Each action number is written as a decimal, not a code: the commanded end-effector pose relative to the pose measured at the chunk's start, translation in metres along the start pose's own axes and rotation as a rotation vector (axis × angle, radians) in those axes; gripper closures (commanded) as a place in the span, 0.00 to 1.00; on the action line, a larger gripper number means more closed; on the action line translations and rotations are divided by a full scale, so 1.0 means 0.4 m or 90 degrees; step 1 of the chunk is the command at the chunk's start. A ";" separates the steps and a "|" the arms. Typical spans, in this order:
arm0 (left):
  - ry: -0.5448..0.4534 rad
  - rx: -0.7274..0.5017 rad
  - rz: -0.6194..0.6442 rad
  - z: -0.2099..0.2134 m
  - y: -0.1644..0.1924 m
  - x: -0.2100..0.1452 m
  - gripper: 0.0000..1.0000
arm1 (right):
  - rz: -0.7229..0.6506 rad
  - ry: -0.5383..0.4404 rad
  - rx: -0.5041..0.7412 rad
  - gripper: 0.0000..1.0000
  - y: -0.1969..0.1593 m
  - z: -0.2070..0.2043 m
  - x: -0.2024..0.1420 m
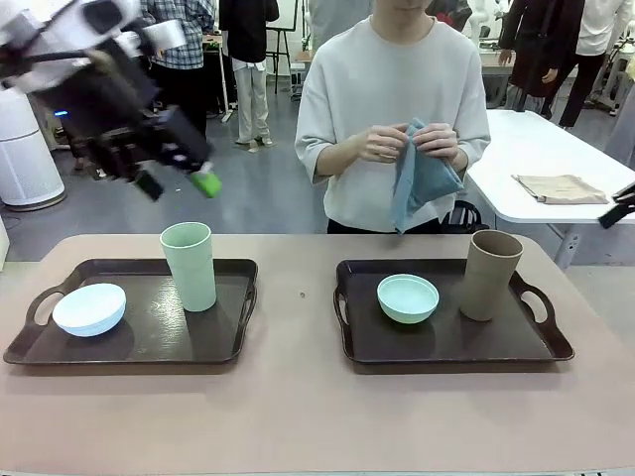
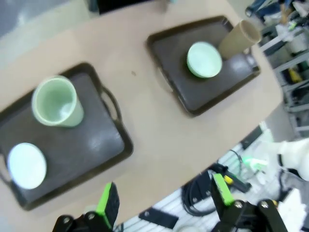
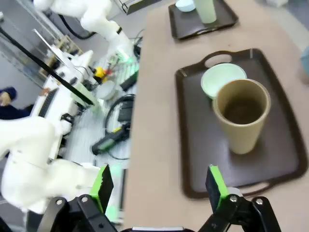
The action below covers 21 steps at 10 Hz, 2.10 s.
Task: Set up a tray with a mat and arrange the tableware.
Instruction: Pick up the Picnic Bowl and Reusable plastic cup from the Handle tray in front of the human's position and hold them in the air.
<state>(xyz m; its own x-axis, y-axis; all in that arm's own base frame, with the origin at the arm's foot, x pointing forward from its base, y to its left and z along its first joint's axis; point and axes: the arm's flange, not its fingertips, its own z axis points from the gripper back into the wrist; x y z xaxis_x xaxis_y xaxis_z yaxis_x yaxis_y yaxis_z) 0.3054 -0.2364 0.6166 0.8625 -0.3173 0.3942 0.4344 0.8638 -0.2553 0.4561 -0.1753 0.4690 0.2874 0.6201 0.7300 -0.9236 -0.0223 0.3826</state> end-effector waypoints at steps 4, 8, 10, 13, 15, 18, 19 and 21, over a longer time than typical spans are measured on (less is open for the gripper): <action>0.048 0.113 0.013 -0.258 -0.230 0.190 0.00 | 0.160 0.093 -0.005 0.00 -0.117 -0.014 -0.076; 0.026 0.130 0.031 -0.379 -0.269 0.230 0.00 | 0.108 0.078 -0.186 0.00 -0.157 -0.121 -0.034; 0.011 0.143 0.048 -0.415 -0.269 0.253 0.00 | 0.098 0.070 -0.208 0.00 -0.179 -0.161 -0.024; 0.007 0.152 0.070 -0.456 -0.281 0.263 0.00 | 0.095 0.064 -0.188 0.00 -0.180 -0.174 -0.020; 0.022 0.141 0.053 -0.447 -0.261 0.246 0.00 | 0.101 0.073 -0.183 0.00 -0.199 -0.170 -0.028; 0.023 0.138 0.062 -0.449 -0.261 0.253 0.00 | 0.100 0.070 -0.180 0.00 -0.193 -0.166 -0.027; 0.009 0.126 0.091 -0.468 -0.290 0.265 0.00 | 0.130 0.069 -0.183 0.00 -0.203 -0.172 -0.012; 0.014 0.123 0.112 -0.559 -0.363 0.293 0.00 | 0.160 0.036 -0.167 0.00 -0.291 -0.243 -0.003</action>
<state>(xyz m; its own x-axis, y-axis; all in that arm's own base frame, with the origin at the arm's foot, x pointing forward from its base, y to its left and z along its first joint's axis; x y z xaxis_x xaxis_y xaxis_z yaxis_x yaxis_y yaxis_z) 0.3932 -0.4550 0.5111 0.9236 -0.1997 0.3271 0.2551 0.9574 -0.1356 0.5197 -0.1078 0.3854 0.0726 0.6926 0.7177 -0.9972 0.0383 0.0639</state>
